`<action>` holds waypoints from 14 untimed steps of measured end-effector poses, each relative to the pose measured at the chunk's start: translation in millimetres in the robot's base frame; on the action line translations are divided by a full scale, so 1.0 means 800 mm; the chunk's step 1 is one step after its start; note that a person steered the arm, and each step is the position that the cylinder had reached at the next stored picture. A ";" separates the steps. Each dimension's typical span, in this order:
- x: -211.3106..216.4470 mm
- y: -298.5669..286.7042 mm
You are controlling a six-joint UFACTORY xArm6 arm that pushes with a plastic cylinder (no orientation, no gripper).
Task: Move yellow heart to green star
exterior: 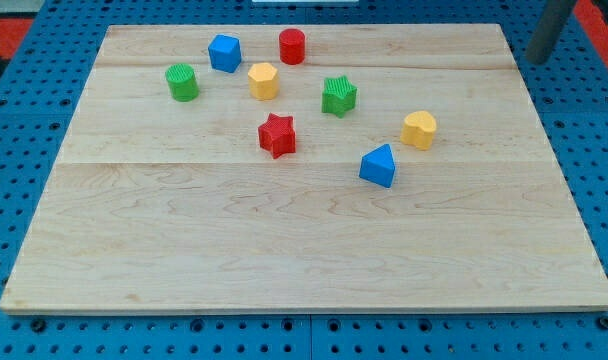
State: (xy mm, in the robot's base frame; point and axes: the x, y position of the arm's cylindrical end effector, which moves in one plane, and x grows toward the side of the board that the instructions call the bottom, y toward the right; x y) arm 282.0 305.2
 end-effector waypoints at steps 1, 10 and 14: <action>0.037 -0.026; 0.176 -0.199; 0.077 -0.286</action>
State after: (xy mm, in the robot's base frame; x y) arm 343.9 76.7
